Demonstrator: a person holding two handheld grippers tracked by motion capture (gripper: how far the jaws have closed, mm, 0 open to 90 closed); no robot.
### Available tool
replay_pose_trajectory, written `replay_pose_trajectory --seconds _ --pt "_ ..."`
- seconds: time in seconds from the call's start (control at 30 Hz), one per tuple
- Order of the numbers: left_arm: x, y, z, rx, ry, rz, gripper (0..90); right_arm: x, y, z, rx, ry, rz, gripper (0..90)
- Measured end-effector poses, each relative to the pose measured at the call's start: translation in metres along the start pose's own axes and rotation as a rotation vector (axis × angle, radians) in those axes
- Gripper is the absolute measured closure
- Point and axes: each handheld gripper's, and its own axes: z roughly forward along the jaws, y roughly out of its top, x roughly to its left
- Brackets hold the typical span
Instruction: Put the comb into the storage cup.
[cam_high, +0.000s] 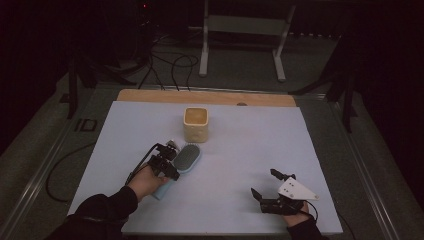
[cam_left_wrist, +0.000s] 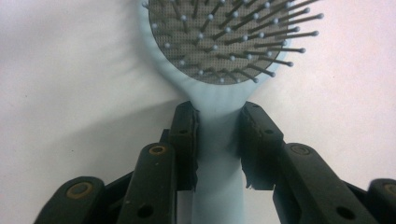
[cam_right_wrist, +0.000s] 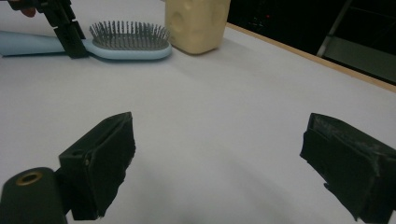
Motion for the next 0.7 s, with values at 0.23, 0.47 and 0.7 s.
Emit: replay_pose_trajectory --seconds 0.23,0.47,0.7 --pt "0.001 -0.003 -0.002 -0.021 -0.014 0.035 70.0 -0.001 0.000 -0.001 -0.001 -0.002 0.002 9.0" --pt "0.002 -0.011 -0.004 -0.031 -0.007 0.077 70.0 -0.001 0.000 -0.001 -0.001 -0.002 0.002 9.0" --pt "0.001 -0.020 -0.010 -0.071 -0.028 0.115 70.0 -0.001 0.000 -0.001 -0.002 -0.002 0.005 9.0"
